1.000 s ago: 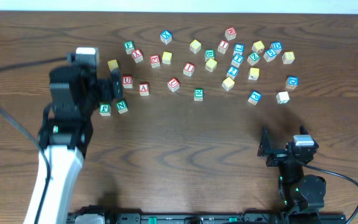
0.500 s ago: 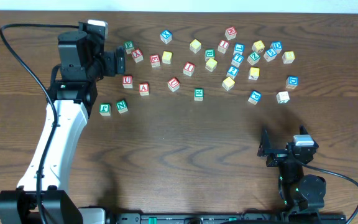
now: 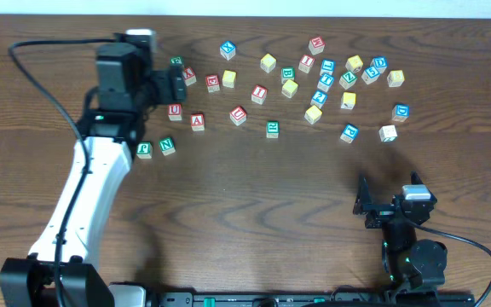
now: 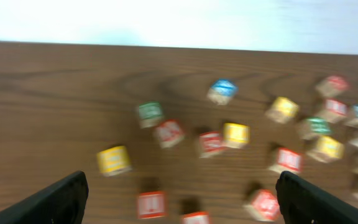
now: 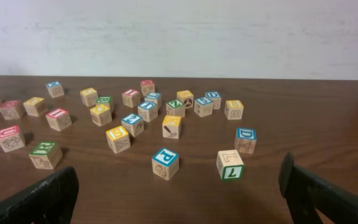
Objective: Spell out CORL
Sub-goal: 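Raise the left gripper and move it over the far blocks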
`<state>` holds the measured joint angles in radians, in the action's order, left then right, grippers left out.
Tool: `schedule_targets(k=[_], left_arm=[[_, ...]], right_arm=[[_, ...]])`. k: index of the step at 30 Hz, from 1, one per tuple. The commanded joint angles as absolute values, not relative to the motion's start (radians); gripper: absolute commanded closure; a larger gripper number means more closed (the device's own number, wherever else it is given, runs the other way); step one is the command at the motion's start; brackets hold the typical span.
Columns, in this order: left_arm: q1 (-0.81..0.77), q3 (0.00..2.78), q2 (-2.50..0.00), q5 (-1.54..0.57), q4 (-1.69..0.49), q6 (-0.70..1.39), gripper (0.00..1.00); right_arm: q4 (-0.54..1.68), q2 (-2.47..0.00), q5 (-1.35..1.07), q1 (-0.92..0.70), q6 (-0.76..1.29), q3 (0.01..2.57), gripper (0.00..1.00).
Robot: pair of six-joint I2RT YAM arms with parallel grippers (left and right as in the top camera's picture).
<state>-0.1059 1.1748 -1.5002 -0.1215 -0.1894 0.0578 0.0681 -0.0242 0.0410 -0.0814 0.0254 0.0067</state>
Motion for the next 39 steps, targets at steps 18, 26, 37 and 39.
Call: schedule_targets(k=[18,26,37,39], left_arm=[[-0.351,1.862,-2.041,-0.149,-0.521,0.424,0.05],[-0.372,1.869,-2.127,-0.150,-0.388,0.515,0.05],[-0.386,1.949,-2.295,-0.211,-0.348,0.556,0.05],[-0.403,1.949,-2.295,-0.156,-0.349,0.562,0.05]], right_arm=[[0.072,-0.020,0.042,-0.076,0.021,0.006,0.01],[0.072,-0.020,0.043,-0.076,0.021,0.006,0.01],[0.072,-0.020,0.042,-0.076,0.021,0.006,0.01],[0.072,-0.020,0.042,-0.076,0.021,0.006,0.01]])
